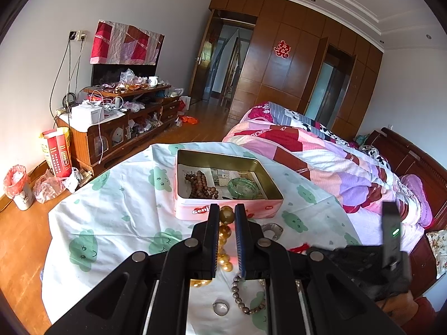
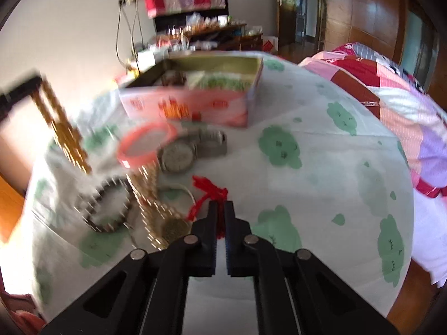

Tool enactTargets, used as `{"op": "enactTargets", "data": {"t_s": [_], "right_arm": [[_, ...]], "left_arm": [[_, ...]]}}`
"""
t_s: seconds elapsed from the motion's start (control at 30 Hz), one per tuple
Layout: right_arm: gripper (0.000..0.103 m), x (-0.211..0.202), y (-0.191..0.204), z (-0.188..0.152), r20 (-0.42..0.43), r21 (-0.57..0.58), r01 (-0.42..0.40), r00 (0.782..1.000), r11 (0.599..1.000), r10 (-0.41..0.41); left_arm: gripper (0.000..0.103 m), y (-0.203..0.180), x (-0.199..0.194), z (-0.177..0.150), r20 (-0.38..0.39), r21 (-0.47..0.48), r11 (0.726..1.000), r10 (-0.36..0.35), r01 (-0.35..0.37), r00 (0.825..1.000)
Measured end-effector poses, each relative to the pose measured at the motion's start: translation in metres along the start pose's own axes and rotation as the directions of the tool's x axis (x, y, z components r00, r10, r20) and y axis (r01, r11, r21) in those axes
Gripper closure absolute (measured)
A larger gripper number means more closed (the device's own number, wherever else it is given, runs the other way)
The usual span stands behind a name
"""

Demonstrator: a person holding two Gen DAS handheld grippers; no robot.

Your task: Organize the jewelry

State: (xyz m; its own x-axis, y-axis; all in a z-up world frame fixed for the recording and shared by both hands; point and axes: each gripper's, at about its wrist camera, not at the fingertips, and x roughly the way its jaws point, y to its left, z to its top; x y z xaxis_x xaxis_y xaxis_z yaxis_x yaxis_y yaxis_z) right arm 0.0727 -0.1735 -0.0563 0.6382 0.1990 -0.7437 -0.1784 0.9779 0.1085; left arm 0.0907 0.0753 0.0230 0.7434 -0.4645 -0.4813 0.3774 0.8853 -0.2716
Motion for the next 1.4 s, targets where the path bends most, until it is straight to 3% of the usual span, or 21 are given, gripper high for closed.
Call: {"op": "enactTargets", "data": {"t_s": [0.33, 0.43, 0.53, 0.57, 0.63, 0.67, 0.7, 0.77, 0.8, 0.87, 1.0, 1.13, 1.17, 1.2, 1.23, 1.4], "right_arm": [[0.097, -0.037, 0.001, 0.047, 0.174, 0.026, -0.034, 0.984, 0.999, 0.028], [0.097, -0.04, 0.004, 0.06, 0.196, 0.008, -0.022, 0.98, 1.0, 0.02], [0.095, -0.034, 0.001, 0.06, 0.158, -0.004, -0.025, 0.987, 1.0, 0.025], [0.09, -0.03, -0.002, 0.057, 0.136, -0.005, -0.017, 0.991, 1.0, 0.018], [0.067, -0.019, -0.008, 0.046, 0.077, -0.007, -0.004, 0.997, 1.0, 0.004], [0.046, -0.013, -0.011, 0.039, 0.051, -0.004, 0.001, 0.999, 1.0, 0.0], [0.043, -0.008, -0.015, 0.031, 0.034, -0.002, -0.001, 0.999, 1.0, 0.001], [0.047, -0.002, -0.016, 0.02, 0.001, -0.016, -0.013, 1.0, 1.0, 0.013], [0.063, -0.001, -0.017, 0.017, -0.007, -0.028, -0.01, 1.0, 1.0, 0.009], [0.079, 0.007, -0.014, 0.012, -0.047, -0.062, 0.001, 0.999, 0.998, -0.004], [0.079, 0.021, -0.013, 0.006, -0.101, -0.078, -0.002, 0.995, 0.997, -0.006], [0.079, 0.021, -0.012, 0.004, -0.083, -0.098, 0.018, 0.996, 0.995, -0.027], [0.081, 0.021, -0.012, 0.004, -0.084, -0.095, 0.02, 0.996, 0.995, -0.028], [0.092, 0.02, -0.012, 0.003, -0.084, -0.094, 0.032, 0.996, 0.995, -0.04], [0.094, 0.02, -0.012, 0.003, -0.085, -0.093, 0.04, 0.995, 0.995, -0.048], [0.095, 0.007, -0.021, 0.009, -0.048, -0.006, 0.019, 0.999, 1.0, -0.019]], "left_arm": [[0.093, -0.006, 0.004, 0.008, 0.019, 0.02, 1.0, 0.0, 0.0, 1.0], [0.093, -0.007, 0.005, 0.012, 0.029, 0.022, 1.0, -0.002, 0.002, 1.0], [0.093, -0.007, 0.005, 0.012, 0.03, 0.023, 1.0, -0.002, 0.001, 1.0], [0.093, -0.006, 0.006, 0.012, 0.025, 0.021, 1.0, 0.0, 0.0, 1.0], [0.093, -0.003, 0.009, 0.012, 0.013, 0.013, 1.0, 0.0, 0.0, 1.0], [0.093, -0.003, 0.01, 0.011, 0.009, 0.01, 1.0, 0.0, 0.0, 1.0], [0.093, -0.002, 0.011, 0.011, 0.003, 0.009, 1.0, 0.002, -0.002, 1.0], [0.093, -0.002, 0.013, 0.011, -0.002, 0.008, 1.0, 0.005, -0.005, 1.0], [0.093, -0.003, 0.013, 0.011, -0.004, 0.006, 1.0, 0.005, -0.005, 1.0], [0.093, -0.002, 0.013, 0.011, -0.004, 0.004, 1.0, 0.002, -0.002, 1.0], [0.093, -0.003, 0.012, 0.012, -0.002, 0.009, 1.0, 0.004, -0.004, 1.0], [0.093, -0.003, 0.012, 0.012, -0.002, 0.01, 1.0, 0.003, -0.003, 1.0], [0.093, -0.003, 0.012, 0.012, -0.003, 0.009, 1.0, 0.003, -0.003, 1.0], [0.093, -0.004, 0.012, 0.012, -0.004, 0.008, 1.0, 0.002, -0.002, 1.0], [0.093, -0.004, 0.011, 0.012, -0.005, 0.008, 1.0, 0.001, -0.001, 1.0], [0.093, -0.003, 0.012, 0.014, -0.005, 0.009, 1.0, 0.001, -0.001, 1.0]]}}
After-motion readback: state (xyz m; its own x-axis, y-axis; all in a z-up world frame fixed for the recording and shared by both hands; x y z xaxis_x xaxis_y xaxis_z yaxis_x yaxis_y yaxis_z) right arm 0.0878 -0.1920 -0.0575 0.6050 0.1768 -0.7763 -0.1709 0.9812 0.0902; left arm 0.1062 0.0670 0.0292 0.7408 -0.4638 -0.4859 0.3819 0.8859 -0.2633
